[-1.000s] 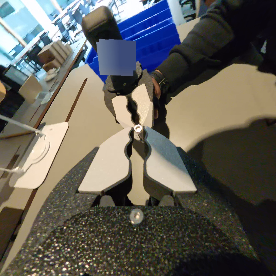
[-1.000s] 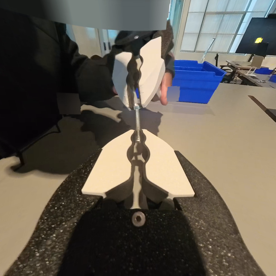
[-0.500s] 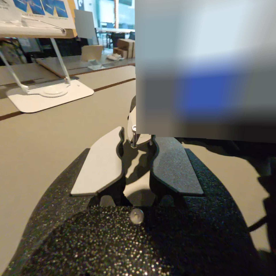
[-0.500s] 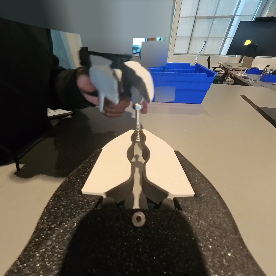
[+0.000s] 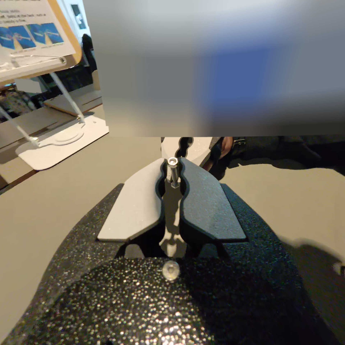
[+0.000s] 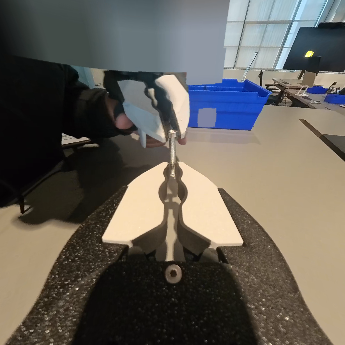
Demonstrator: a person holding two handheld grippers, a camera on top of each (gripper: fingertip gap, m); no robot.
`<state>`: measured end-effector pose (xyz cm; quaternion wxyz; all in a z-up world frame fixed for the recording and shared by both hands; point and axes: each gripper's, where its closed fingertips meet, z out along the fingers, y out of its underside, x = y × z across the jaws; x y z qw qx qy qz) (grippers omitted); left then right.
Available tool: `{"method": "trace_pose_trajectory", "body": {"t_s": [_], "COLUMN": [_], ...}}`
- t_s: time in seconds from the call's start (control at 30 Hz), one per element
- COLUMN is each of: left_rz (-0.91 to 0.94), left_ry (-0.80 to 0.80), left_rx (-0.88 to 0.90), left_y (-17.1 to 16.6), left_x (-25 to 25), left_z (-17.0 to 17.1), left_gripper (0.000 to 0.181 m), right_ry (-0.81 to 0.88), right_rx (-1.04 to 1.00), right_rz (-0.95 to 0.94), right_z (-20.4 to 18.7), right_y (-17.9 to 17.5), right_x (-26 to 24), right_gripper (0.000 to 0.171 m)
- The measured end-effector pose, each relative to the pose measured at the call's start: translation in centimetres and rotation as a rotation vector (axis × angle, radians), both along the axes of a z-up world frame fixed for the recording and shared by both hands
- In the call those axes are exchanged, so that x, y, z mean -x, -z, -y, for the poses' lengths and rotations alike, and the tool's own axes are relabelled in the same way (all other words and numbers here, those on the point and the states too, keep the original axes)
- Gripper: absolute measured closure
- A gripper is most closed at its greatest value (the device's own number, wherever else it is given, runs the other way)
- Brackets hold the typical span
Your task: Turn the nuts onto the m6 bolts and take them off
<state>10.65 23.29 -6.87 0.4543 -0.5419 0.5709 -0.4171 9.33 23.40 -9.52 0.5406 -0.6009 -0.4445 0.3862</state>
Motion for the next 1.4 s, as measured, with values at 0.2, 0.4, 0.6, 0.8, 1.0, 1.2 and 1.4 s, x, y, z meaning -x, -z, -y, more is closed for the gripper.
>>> {"method": "trace_pose_trajectory", "body": {"t_s": [0.2, 0.4, 0.6, 0.8, 1.0, 1.2, 1.4], "left_rz": [0.071, 0.151, 0.183, 0.253, 0.156, 0.102, 0.143], "left_ry": [0.236, 0.353, 0.344, 0.280, 0.181, 0.143, 0.136], "left_rx": [0.018, 0.084, 0.071, 0.145, 0.285, 0.300, 0.292], "left_y": [0.0, -0.1, -0.2, -0.7, 1.9, 2.7, 1.9], "left_x": [0.1, 0.2, 0.2, 0.7, -0.6, -1.9, -2.0], "left_z": [0.4, 0.8, 0.5, -0.7, -1.6, -1.4, -1.4], "left_gripper": [0.171, 0.172, 0.165, 0.147, 0.145, 0.153, 0.158], "right_ry": [-0.008, -0.017, -0.011, 0.007, 0.077, 0.114, 0.100], "right_rx": [-0.003, -0.007, -0.006, 0.003, 0.118, 0.177, 0.152], "right_rz": [0.001, 0.001, -0.011, -0.045, -0.301, -0.432, -0.371], "right_z": [0.1, 0.2, 0.2, -0.2, -1.6, -2.4, -2.0], "right_y": [0.0, 0.0, -0.2, -0.6, -3.3, -4.1, -3.6], "right_x": [0.0, 0.1, 0.0, -0.4, -1.7, -2.9, -2.0], "right_gripper": [0.166, 0.166, 0.166, 0.166, 0.166, 0.166, 0.166]}}
